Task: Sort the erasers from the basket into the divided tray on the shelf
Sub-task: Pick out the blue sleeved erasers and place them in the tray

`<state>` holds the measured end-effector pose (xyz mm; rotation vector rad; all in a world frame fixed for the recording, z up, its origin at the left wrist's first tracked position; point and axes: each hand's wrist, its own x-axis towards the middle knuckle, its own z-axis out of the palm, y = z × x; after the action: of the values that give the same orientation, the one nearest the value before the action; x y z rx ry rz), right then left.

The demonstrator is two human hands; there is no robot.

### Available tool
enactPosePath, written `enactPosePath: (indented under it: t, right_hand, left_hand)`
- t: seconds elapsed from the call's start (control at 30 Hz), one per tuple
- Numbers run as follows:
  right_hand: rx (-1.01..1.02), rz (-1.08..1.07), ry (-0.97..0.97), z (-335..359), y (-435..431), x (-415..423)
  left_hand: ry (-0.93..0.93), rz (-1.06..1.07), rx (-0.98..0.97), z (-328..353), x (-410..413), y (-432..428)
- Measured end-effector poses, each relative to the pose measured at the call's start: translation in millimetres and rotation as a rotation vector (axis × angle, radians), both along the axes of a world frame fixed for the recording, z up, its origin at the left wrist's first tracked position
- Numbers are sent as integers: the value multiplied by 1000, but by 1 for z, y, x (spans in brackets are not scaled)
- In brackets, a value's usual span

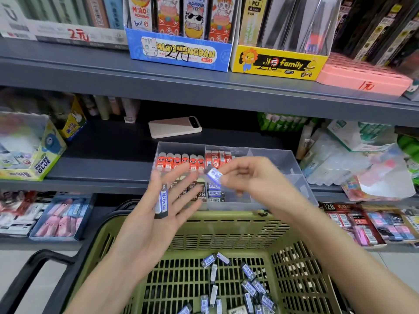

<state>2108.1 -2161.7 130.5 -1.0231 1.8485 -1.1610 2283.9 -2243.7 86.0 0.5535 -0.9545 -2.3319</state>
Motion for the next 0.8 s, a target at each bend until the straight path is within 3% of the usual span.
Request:
enactPosePath:
  t: [0.13, 0.23, 0.33, 0.63, 0.8]
  right_hand:
    - [302, 168, 620, 3, -11, -45]
    - [509, 376, 871, -5, -24, -53]
    - [563, 442, 993, -14, -33, -54]
    - [347, 543, 1237, -35, -25, -54]
    - [307, 598, 1348, -40, -23, -55]
  left_hand:
    - [16, -6, -30, -2, 7, -7]
    - [28, -36, -42, -3, 8, -9]
    - [27, -65, -42, -6, 8, -8]
    - [-39, -71, 10, -10, 8, -10]
    - [27, -161, 125, -11, 8, -10]
